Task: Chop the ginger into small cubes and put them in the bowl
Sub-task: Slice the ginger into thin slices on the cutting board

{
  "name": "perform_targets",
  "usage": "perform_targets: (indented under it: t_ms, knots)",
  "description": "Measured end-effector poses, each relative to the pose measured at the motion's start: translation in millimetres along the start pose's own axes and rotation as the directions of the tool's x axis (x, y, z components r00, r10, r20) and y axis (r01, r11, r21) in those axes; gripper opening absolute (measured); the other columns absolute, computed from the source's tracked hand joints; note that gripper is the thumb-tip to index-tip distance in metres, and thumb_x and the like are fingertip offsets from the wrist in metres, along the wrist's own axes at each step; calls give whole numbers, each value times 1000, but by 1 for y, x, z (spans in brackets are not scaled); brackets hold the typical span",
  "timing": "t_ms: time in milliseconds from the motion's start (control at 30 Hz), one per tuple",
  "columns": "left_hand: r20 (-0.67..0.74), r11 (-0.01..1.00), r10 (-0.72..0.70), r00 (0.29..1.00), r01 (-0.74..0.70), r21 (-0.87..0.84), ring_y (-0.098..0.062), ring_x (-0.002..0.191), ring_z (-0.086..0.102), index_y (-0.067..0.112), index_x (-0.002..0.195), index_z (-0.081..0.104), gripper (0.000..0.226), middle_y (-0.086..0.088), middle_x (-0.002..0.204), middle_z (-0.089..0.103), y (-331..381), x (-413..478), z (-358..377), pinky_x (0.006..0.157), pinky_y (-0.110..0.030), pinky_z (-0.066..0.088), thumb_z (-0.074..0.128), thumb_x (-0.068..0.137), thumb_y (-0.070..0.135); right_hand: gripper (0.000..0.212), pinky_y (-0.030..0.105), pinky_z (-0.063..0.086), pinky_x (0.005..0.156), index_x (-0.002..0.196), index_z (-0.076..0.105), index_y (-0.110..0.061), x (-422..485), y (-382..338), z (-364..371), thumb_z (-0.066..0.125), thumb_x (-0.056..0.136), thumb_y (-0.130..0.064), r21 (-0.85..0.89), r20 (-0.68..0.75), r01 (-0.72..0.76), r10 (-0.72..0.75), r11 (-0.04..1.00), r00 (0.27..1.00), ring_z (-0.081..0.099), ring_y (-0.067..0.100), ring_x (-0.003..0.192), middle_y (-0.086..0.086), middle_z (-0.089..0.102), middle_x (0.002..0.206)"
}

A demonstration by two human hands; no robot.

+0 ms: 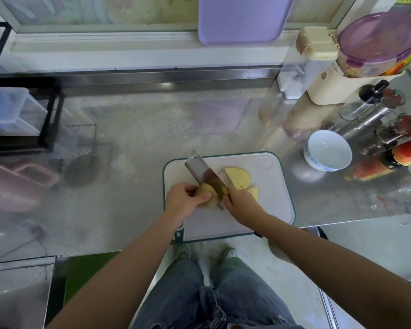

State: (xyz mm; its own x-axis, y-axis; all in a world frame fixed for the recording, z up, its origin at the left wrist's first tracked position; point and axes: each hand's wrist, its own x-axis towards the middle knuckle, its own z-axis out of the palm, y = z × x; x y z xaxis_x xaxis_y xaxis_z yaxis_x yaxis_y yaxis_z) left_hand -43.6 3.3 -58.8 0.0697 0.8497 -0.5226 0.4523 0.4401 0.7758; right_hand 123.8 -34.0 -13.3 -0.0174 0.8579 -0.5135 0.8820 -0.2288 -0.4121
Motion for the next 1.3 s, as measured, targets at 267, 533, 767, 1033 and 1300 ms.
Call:
perform_targets:
  t_ms: [267,533,767,1033,1300]
  knots:
    - [-57,998,-20,998,16,-61,-10,85,67,14,104,71,51,7,90,71,-6,0,3,78,-27,55,89,61,35,24,38,53,44,82,40,-14,-25,-7,-48,36,100,-28,30,-95,99,-96,995,991,55,25,44,6,55,63]
    - [-66,996,-38,997,33,-85,-1,78,65,25,90,70,39,18,78,67,-3,-1,3,63,-13,46,91,58,35,24,35,41,59,90,43,-11,-37,-13,-46,33,102,-30,-178,-28,68,-75,982,997,46,25,63,16,60,85]
    - [-72,995,-29,997,22,-97,-12,81,69,21,90,70,39,9,81,70,-4,1,4,79,-31,57,92,58,29,24,27,36,55,103,51,-6,-37,-13,-36,34,103,-23,-184,-18,17,-21,983,1000,47,21,66,10,54,84]
    - [-55,995,-31,998,25,-97,-11,81,67,13,102,70,42,3,87,71,-3,0,3,74,-25,54,87,66,26,25,31,47,71,112,50,-4,-19,-8,9,33,105,-21,-86,65,-52,58,995,996,63,30,90,17,64,102]
    - [-42,996,-38,998,35,-81,-8,82,66,15,105,69,44,5,89,70,-1,-2,1,73,-20,52,87,66,29,30,33,41,58,90,49,-10,-18,-4,-6,34,103,-32,-87,-18,43,-45,995,999,52,23,64,8,56,76]
